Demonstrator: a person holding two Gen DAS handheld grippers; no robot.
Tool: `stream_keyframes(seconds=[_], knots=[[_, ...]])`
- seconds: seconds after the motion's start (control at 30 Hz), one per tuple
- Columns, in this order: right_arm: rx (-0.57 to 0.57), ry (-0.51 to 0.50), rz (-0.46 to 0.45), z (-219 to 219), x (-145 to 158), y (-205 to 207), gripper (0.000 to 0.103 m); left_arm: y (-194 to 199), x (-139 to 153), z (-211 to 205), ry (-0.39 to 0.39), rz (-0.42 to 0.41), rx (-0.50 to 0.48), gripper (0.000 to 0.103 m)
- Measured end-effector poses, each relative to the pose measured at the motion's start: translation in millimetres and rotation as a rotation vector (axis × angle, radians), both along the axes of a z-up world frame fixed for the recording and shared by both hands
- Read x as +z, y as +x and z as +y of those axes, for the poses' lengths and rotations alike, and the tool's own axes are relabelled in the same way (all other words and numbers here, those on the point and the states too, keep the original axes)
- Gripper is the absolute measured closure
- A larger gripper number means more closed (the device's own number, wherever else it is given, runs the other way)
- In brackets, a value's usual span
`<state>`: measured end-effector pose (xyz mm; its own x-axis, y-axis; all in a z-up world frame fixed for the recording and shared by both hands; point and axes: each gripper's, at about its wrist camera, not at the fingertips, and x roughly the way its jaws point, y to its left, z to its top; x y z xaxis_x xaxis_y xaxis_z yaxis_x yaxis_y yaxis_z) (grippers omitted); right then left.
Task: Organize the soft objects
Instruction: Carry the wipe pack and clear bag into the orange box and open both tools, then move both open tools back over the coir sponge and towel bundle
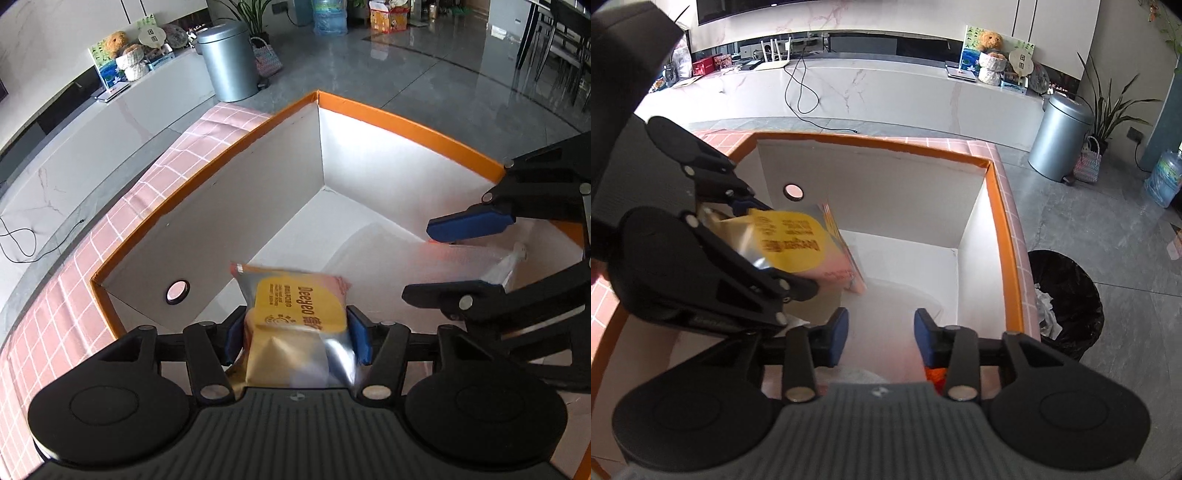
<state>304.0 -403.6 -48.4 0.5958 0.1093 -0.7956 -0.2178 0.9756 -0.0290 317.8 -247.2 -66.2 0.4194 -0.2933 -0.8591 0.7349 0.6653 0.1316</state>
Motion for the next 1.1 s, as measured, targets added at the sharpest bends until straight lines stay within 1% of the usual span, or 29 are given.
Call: stream_keyframes(seconds=[0.07, 0.1, 0.13, 0.17, 0.23, 0.33, 0.4, 0.7, 0.73, 0.77, 0.8, 0.9, 0.97, 1.1], knots=[[0.004, 0.002, -0.002, 0.9, 1.9, -2.1, 0.058, -3.7, 2.4, -0.2, 0.016, -0.018, -0.004, 0.032], [0.004, -0.007, -0.004, 2.9, 2.8, -4.5, 0.053, -5.3, 4.2, -1.3, 0.022, -0.030, -0.002, 0.029], [0.006, -0.016, -0.007, 3.8, 3.4, -5.3, 0.050, -6.9, 6.7, -0.2, 0.017, -0.033, 0.005, 0.028], [0.006, -0.027, -0.009, 4.2, 4.3, -6.2, 0.048, -8.0, 10.1, 1.2, 0.005, -0.029, 0.010, 0.026], [-0.003, -0.039, -0.013, 3.6, 6.3, -8.5, 0.047, -9.5, 17.4, 7.1, -0.020, -0.019, 0.024, 0.025], [-0.019, -0.040, -0.014, 0.3, 11.7, -11.4, 0.047, -15.9, 31.0, 17.3, -0.049, -0.039, 0.038, 0.025], [-0.024, -0.047, -0.018, 1.5, 15.7, -15.3, 0.045, -22.5, 41.3, 24.8, -0.082, -0.049, 0.046, 0.025], [-0.024, -0.060, -0.056, 16.4, 38.4, -40.6, 0.044, -58.9, 82.7, 64.6, -0.228, -0.110, 0.100, 0.025], [-0.023, -0.063, -0.063, 19.6, 41.4, -44.7, 0.038, -63.7, 86.9, 71.3, -0.248, -0.117, 0.110, 0.025], [-0.023, -0.065, -0.070, 22.1, 44.6, -48.4, 0.028, -68.9, 90.7, 77.9, -0.269, -0.125, 0.122, 0.025], [-0.022, -0.065, -0.079, 24.3, 47.2, -52.7, 0.026, -73.9, 94.9, 84.9, -0.288, -0.133, 0.133, 0.025], [-0.032, -0.066, -0.122, 32.5, 56.4, -68.2, 0.025, -90.0, 104.1, 108.2, -0.344, -0.165, 0.168, 0.025], [-0.029, -0.068, -0.146, 41.1, 62.6, -77.6, 0.025, -99.2, 107.4, 123.2, -0.381, -0.171, 0.198, 0.025], [-0.032, -0.033, -0.201, 59.4, 74.4, -98.1, 0.025, -115.6, 108.0, 148.7, -0.417, -0.201, 0.268, 0.025]])
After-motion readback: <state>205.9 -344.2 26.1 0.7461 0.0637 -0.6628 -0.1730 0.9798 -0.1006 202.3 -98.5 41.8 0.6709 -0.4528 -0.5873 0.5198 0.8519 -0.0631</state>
